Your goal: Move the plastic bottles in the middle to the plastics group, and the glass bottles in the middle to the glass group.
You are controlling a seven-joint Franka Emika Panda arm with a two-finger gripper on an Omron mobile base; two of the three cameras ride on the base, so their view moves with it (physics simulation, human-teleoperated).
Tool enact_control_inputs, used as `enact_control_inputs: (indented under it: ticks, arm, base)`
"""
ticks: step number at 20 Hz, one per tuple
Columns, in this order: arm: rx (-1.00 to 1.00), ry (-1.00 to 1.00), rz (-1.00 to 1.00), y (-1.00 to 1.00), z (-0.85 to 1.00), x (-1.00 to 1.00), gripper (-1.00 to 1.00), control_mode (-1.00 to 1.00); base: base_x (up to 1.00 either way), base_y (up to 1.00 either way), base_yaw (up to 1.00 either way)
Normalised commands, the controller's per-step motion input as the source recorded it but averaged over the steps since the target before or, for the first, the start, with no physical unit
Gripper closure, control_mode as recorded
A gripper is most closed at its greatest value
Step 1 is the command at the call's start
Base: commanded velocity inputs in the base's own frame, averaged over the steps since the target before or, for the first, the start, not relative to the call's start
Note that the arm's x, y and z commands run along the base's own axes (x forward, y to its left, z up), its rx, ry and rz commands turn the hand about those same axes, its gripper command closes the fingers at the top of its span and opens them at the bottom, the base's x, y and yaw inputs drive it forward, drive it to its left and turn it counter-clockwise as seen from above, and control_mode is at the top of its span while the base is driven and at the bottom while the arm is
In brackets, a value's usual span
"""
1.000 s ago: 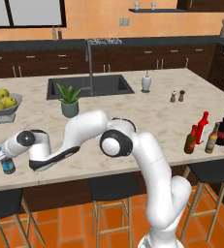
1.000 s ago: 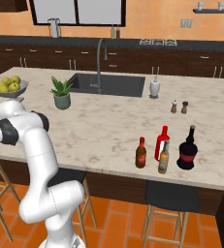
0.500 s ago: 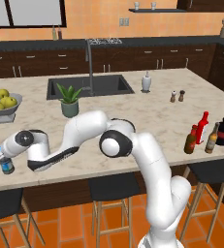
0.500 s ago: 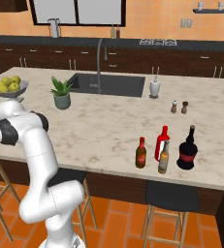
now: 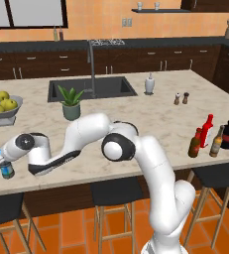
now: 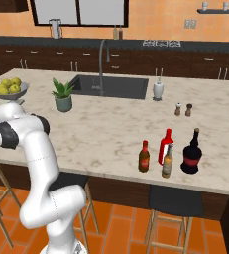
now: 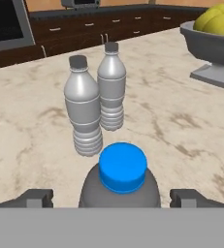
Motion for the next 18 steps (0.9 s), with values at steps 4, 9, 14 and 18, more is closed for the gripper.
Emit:
enact_control_inputs:
  ticks: [4,9,14,18]
  arm:
    - [0.00,0.00,0.00,-0.31,0.11,0.00,-1.00,-1.00]
    - [0.00,0.00,-0.01,-0.64,0.45,-0.08,-1.00,-1.00]
    - [0.00,0.01,-0.06,-0.63,0.76,-0.43,-1.00,-1.00]
    - [0.00,0.01,-0.11,-0.85,0.70,-0.31,-1.00,-1.00]
  base:
    - [0.00,0.00,0.00]
    - [0.00,0.00,0.00]
    - [0.00,0.00,0.00]
    - [0.00,0.00,0.00]
